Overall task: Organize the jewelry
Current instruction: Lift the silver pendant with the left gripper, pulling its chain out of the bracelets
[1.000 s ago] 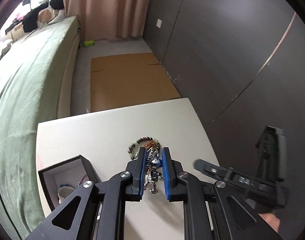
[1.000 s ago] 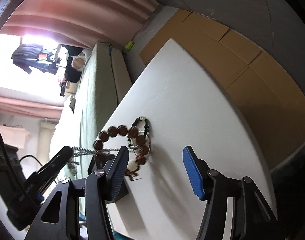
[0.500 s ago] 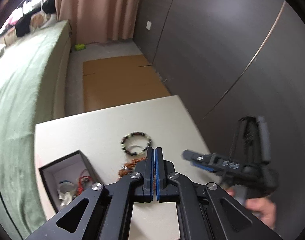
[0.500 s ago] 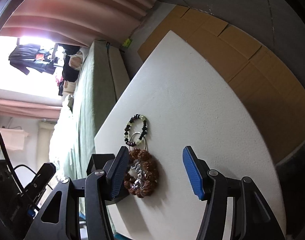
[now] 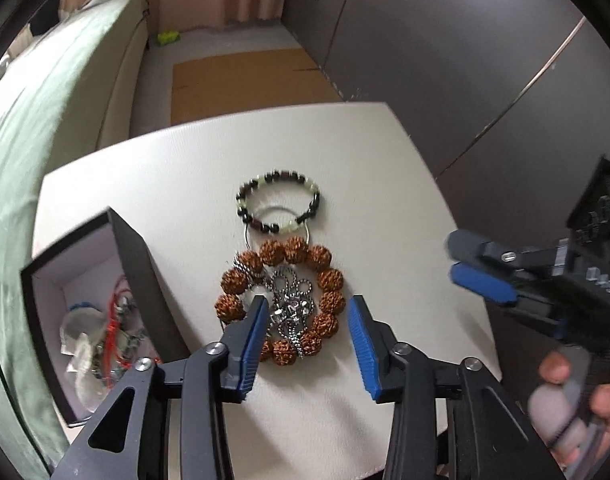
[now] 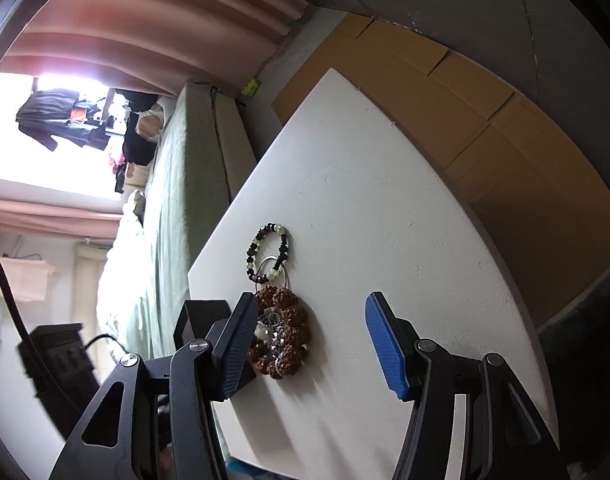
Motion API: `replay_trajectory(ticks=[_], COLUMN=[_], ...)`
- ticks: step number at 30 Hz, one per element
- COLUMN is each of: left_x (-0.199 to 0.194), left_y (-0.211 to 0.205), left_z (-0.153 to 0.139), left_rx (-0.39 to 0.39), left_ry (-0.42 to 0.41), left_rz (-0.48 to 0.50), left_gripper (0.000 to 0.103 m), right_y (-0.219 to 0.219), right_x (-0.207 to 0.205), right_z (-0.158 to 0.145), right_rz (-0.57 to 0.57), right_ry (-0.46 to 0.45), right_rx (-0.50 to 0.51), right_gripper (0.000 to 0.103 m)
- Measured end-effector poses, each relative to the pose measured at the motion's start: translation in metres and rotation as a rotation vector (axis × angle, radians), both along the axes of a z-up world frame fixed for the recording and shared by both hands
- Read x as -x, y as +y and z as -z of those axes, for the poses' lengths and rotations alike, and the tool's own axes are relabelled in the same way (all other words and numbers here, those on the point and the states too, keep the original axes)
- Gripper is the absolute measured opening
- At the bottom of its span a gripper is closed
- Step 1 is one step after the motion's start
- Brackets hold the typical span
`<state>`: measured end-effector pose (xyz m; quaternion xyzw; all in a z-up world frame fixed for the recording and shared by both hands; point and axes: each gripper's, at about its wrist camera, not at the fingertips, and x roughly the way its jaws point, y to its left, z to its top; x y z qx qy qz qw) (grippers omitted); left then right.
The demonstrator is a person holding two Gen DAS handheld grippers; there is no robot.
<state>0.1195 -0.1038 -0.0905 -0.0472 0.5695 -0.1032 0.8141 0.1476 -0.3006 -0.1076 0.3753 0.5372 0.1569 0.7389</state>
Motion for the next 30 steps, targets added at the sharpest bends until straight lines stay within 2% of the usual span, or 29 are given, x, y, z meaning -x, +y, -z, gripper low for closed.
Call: replay_trajectory(ticks=[2, 7, 11, 15, 20, 21, 23, 30], left_x=[-0.003, -0.006, -0.010, -0.016, -0.014, -0.013, -0.012, 0.003], left_y=[-0.001, -0.004, -0.005, -0.011, -0.011, -0.011, -0.010, 0.003], left_z=[0.009, 0.026, 0.032, 0.041, 0.043, 0.042, 0.039, -0.012], left_rx=[-0.011, -0.045, -0.060, -0.118, -0.121, -0.126, -0.115, -0.063], left_ry=[0.023, 0.050, 0.050, 0.049, 0.046, 0.053, 0.066, -0.024], left_rz=[-0.008, -0.015, -0.019, 0.010, 0.009, 0.009, 0.010, 0.015], left_gripper=[0.032, 0.029, 0.029, 0.030, 0.028, 0.024, 0.023, 0.022], right_y=[-0.002, -0.007, -0.011, -0.013, -0.014, -0.014, -0.015, -0.013], right_x=[0.001, 0.003, 0.004, 0.006, 0.006, 0.007, 0.006, 0.007], right_z=[-0.002, -0.003, -0.005, -0.005, -0.006, -0.007, -0.008, -0.010], right_rz=[0.003, 0.014, 0.020, 0.021, 0.018, 0.016, 0.016, 0.018], right_ry=[-0.003, -0.004, -0.006, -0.009, -0.009, -0.010, -0.012, -0.015], right_rx=[-0.001, -0.006, -0.009, -0.012, -0.016, -0.016, -0.016, -0.022], right_gripper=[0.058, 0.058, 0.058, 0.058, 0.058, 0.058, 0.058, 0.058])
